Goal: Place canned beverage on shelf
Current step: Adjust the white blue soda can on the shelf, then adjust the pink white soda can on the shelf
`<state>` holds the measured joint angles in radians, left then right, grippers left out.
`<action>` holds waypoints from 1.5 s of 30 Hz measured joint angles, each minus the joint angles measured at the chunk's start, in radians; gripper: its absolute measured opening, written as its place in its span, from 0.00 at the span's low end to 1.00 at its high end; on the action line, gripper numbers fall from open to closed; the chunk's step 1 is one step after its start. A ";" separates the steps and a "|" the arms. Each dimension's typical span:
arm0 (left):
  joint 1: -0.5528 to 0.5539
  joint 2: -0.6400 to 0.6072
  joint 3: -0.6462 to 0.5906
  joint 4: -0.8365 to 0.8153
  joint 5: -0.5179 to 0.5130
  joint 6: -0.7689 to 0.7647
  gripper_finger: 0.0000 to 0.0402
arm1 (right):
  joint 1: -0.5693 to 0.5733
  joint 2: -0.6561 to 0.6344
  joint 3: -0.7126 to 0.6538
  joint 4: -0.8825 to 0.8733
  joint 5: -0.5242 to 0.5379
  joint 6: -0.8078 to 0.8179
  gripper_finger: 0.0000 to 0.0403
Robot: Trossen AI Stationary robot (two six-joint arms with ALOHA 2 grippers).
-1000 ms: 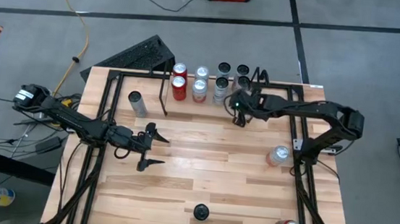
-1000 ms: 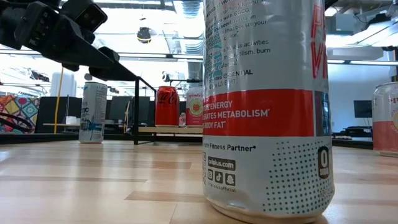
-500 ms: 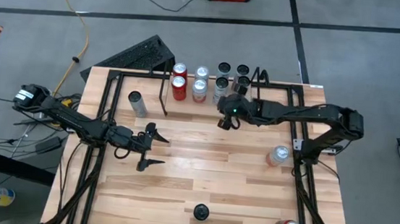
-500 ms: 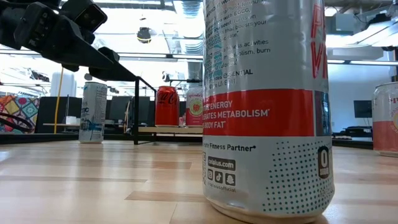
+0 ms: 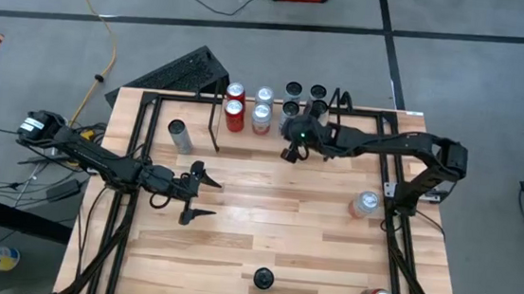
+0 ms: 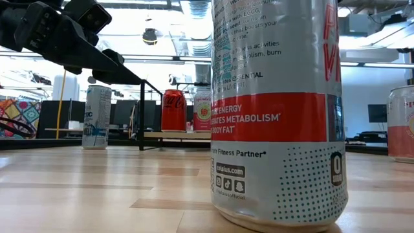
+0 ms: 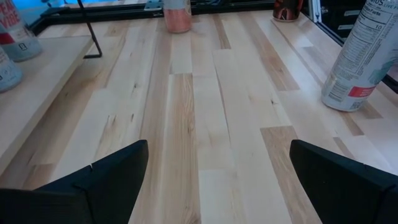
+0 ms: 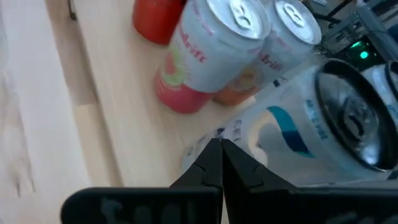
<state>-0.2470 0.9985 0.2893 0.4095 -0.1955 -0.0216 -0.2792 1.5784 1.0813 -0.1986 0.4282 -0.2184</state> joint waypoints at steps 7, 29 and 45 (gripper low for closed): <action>0.000 0.000 0.000 0.000 0.000 0.009 0.94 | -0.027 -0.001 0.000 0.006 0.016 0.000 0.05; 0.000 0.000 0.000 -0.001 0.001 0.008 0.94 | -0.045 -0.004 0.000 0.014 0.018 -0.016 0.05; 0.000 0.000 0.000 -0.001 0.003 0.008 0.94 | 0.169 0.088 0.124 0.060 0.049 0.074 0.05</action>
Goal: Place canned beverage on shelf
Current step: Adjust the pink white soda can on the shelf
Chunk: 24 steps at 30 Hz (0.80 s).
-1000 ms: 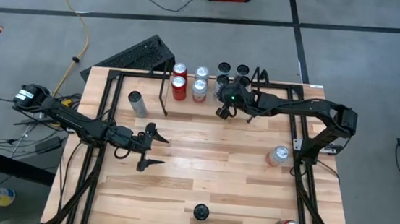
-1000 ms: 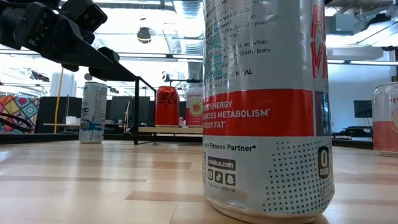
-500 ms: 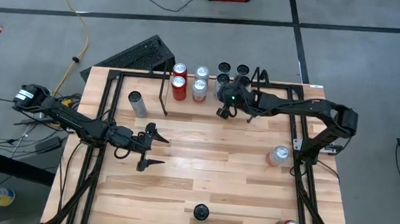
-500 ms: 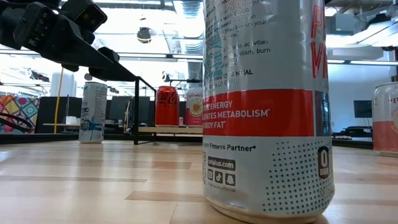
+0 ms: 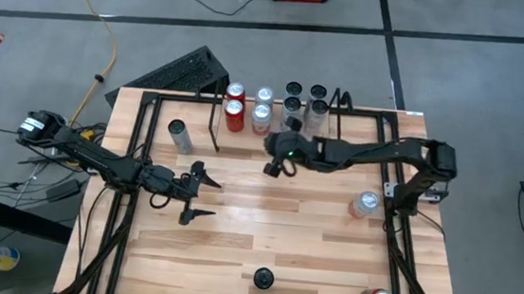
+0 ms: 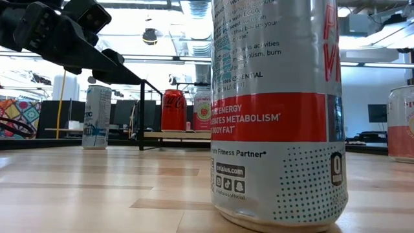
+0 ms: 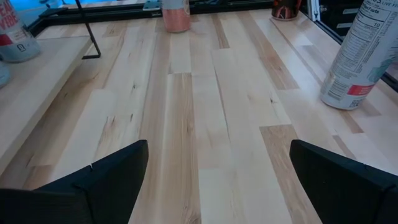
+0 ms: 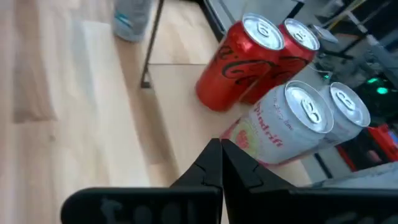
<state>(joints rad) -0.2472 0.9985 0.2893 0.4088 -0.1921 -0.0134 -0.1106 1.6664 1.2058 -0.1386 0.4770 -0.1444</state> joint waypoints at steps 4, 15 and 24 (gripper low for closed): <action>-0.001 0.000 0.000 0.000 0.005 -0.014 0.94 | -0.006 0.082 0.087 0.006 0.019 -0.022 0.05; -0.008 0.000 0.000 -0.016 0.027 -0.020 0.94 | -0.042 0.251 0.259 -0.084 0.023 -0.051 0.05; -0.008 0.000 0.000 -0.033 0.028 -0.014 0.94 | -0.077 0.272 0.277 -0.131 0.042 -0.064 0.05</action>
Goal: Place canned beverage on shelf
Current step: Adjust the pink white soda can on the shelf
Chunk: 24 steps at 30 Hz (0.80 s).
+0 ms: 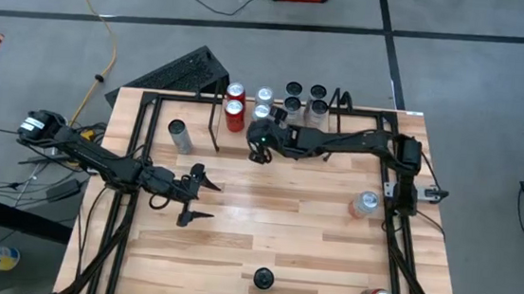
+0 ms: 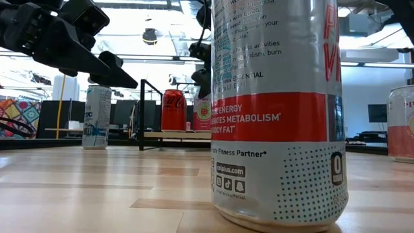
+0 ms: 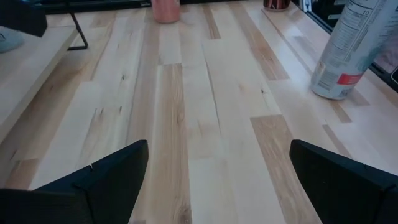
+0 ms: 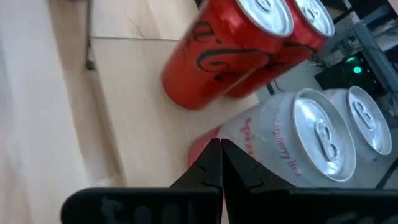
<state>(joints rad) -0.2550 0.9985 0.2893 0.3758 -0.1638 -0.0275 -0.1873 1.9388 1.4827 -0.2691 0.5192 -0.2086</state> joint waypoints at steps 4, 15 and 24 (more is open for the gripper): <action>0.000 0.000 0.000 -0.003 0.000 0.008 0.94 | -0.009 0.000 0.000 0.009 0.004 -0.004 0.05; 0.000 0.000 0.000 -0.005 0.000 0.019 0.94 | -0.039 0.000 0.001 0.003 0.003 -0.010 0.05; 0.000 0.000 0.000 -0.005 0.000 0.020 0.94 | -0.045 0.000 0.001 0.001 0.002 -0.011 0.05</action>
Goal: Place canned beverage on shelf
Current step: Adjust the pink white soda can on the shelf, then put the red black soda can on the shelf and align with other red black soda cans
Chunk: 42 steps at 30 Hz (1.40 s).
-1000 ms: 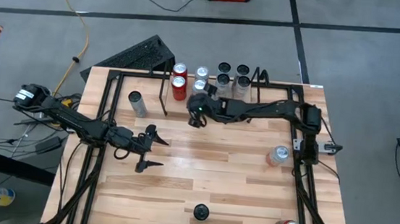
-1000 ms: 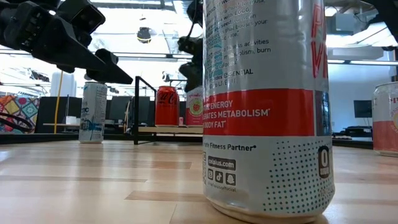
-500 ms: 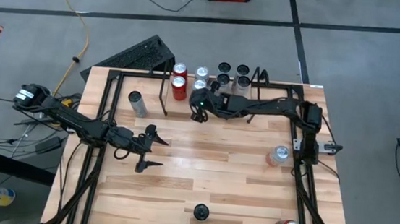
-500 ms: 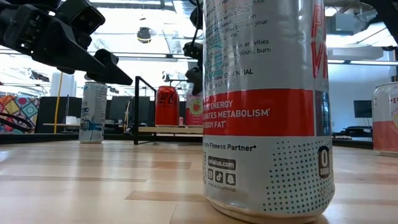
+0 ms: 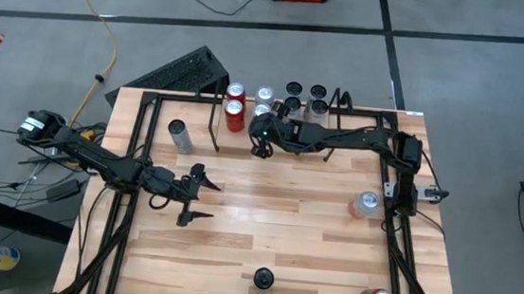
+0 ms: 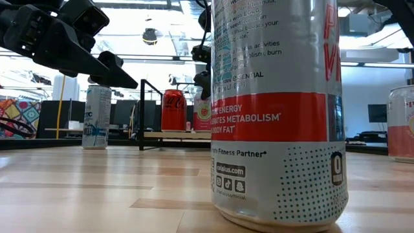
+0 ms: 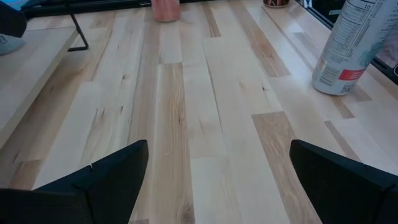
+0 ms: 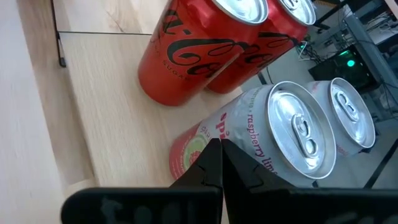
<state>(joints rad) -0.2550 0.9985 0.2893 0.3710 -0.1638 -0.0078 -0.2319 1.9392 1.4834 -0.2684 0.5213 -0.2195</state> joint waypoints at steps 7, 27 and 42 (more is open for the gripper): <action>0.000 0.000 0.000 0.000 0.000 -0.001 0.94 | -0.005 0.000 0.000 0.000 0.000 -0.016 0.05; 0.000 0.000 0.117 -0.056 0.053 -0.067 0.94 | 0.312 -0.300 0.001 -0.392 0.000 0.172 0.08; 0.000 0.000 0.461 -0.435 -0.170 -0.110 0.94 | 0.708 -0.511 -0.360 -0.261 0.260 0.456 0.08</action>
<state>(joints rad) -0.2546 0.9985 0.7508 -0.0640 -0.3338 -0.1175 0.4757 1.4284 1.1229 -0.5294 0.7815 0.2362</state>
